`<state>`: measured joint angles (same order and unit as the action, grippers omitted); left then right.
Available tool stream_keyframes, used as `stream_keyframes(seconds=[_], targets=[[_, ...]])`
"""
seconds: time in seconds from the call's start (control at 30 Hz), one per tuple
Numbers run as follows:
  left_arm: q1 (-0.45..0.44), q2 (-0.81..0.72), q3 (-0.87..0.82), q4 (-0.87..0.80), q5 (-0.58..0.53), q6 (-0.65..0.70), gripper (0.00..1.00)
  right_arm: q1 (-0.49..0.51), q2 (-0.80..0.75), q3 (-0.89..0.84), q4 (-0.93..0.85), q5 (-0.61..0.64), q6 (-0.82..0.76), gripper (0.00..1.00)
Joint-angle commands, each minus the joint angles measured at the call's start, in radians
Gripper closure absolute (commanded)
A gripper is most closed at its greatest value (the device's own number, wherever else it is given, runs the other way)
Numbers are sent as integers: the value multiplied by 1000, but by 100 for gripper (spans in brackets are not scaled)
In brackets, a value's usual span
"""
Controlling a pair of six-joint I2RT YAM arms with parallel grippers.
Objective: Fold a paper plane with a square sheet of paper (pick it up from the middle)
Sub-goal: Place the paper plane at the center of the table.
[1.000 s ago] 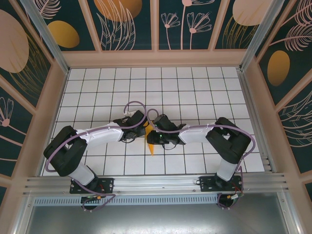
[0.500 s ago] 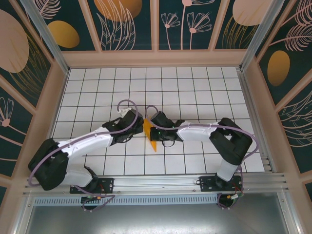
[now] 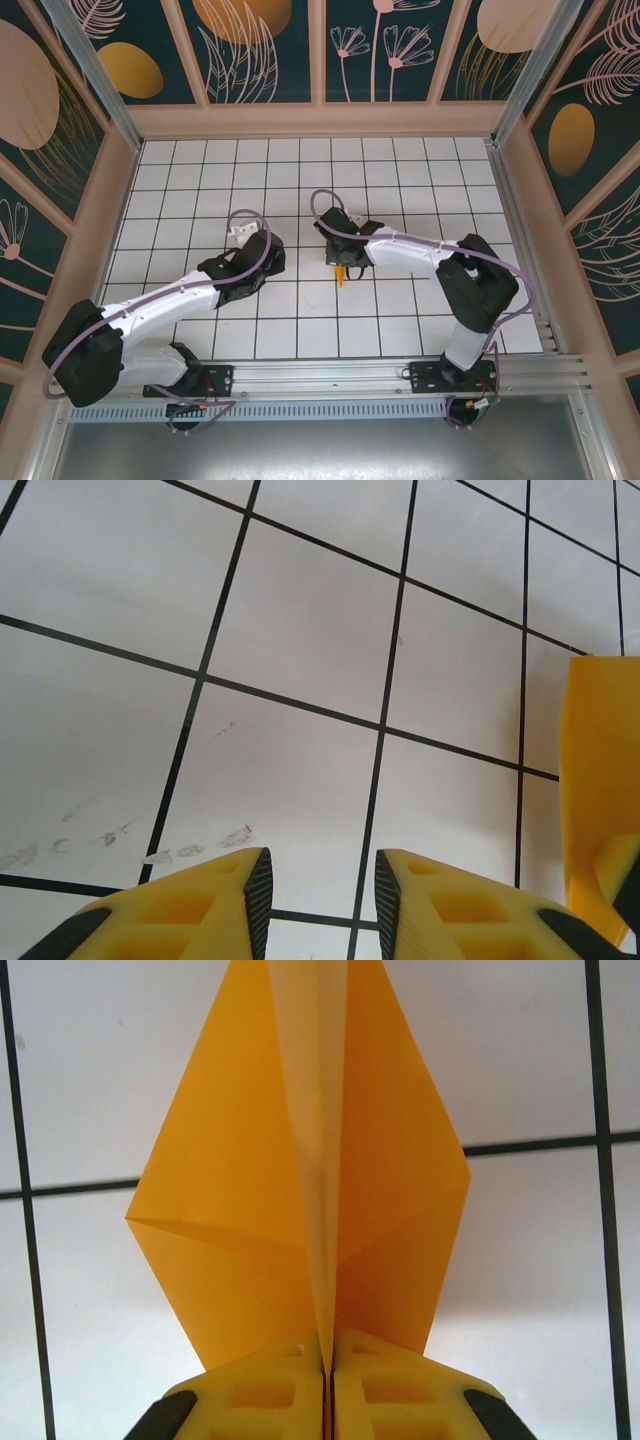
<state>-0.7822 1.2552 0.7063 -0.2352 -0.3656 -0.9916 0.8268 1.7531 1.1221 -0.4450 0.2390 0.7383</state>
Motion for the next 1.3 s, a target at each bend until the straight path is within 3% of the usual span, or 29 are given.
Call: stream_keyframes(seconds=[0.0,0.8,1.2,1.27], targets=[[-4,-20,-14,10,-24,-15,63,-16,46,51,-24,0,-28,87],[-4,28,-13,32,-6,-12,62,-52,160,65,24,-78,-110,76],[-5,42,1,27,-20,-7,62,-46,309,160,-52,-67,-160,67],[-4,41,1,25,-22,-7,62,-46,327,184,-63,-70,-177,61]])
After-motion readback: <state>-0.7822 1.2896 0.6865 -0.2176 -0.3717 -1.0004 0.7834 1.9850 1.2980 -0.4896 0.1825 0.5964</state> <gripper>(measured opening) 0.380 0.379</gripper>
